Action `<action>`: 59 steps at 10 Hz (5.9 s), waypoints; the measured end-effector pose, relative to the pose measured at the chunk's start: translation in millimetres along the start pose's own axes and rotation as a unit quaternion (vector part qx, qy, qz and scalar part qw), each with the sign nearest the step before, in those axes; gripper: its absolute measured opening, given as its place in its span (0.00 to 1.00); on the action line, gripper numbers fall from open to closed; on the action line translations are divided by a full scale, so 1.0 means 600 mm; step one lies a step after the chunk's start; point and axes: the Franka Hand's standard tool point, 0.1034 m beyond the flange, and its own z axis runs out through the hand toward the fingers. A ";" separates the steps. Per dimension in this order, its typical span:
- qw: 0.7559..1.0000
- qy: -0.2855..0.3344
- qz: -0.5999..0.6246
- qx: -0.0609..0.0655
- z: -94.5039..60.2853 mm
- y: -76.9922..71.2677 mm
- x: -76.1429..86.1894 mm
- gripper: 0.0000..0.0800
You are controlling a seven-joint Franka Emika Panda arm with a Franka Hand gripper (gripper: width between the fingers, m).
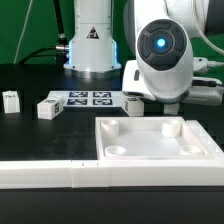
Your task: Assemble one leg
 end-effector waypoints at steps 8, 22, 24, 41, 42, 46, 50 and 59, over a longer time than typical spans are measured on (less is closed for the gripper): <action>1.000 0.009 -0.021 0.008 -0.077 0.005 -0.050 0.36; 0.810 0.562 -0.164 -0.008 -0.207 -0.004 -0.040 0.36; 0.775 0.607 -0.176 0.006 -0.219 -0.019 -0.044 0.36; 0.737 0.616 -0.269 -0.076 -0.375 -0.077 0.071 0.36; 0.733 0.617 -0.275 -0.080 -0.382 -0.081 0.080 0.36; 0.731 0.616 -0.280 -0.086 -0.384 -0.083 0.089 0.36; 0.729 0.616 -0.284 -0.090 -0.408 -0.090 0.110 0.36; 0.717 0.634 -0.278 -0.089 -0.391 -0.084 0.148 0.36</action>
Offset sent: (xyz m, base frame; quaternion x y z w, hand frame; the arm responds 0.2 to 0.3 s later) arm 0.0043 -0.0156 0.0512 -0.0327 0.0230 0.0074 0.9992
